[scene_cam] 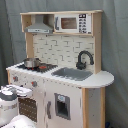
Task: Play with the kitchen
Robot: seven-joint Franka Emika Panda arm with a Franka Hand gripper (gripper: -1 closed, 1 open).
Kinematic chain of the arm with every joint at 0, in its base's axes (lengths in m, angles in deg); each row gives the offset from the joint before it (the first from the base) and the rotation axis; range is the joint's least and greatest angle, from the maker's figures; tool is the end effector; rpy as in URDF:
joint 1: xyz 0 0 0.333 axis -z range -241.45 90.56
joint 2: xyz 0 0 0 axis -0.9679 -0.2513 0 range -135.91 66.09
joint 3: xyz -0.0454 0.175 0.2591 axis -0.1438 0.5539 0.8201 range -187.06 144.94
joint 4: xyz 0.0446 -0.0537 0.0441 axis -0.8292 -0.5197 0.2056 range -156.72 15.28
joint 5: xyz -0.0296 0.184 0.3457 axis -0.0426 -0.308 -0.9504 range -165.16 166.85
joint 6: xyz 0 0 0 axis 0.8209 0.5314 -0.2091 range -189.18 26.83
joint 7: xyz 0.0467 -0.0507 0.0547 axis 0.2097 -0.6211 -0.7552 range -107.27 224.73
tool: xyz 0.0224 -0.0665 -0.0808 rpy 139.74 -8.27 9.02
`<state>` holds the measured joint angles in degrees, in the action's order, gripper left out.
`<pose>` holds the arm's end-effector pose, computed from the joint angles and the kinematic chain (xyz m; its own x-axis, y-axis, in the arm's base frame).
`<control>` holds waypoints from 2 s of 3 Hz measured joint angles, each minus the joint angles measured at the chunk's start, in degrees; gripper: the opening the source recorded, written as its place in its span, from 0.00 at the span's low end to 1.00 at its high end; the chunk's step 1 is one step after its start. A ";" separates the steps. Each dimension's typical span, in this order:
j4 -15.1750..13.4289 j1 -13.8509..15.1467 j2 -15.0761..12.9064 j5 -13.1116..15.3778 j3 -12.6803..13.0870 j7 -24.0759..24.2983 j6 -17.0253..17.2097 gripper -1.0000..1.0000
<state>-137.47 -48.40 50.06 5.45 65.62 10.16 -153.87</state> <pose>0.2588 0.3531 0.3450 0.0046 0.6686 -0.7436 0.0918 0.7402 0.6661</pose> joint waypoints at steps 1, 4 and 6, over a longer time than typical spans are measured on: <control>-0.12 4.23 -0.02 0.00 0.50 -0.12 -3.96 1.00; 4.48 15.24 -0.05 -0.03 1.71 -1.09 -16.78 1.00; 9.00 20.97 -0.05 -0.43 2.50 -0.60 -18.35 1.00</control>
<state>-128.47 -27.43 50.00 5.02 68.12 9.57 -172.22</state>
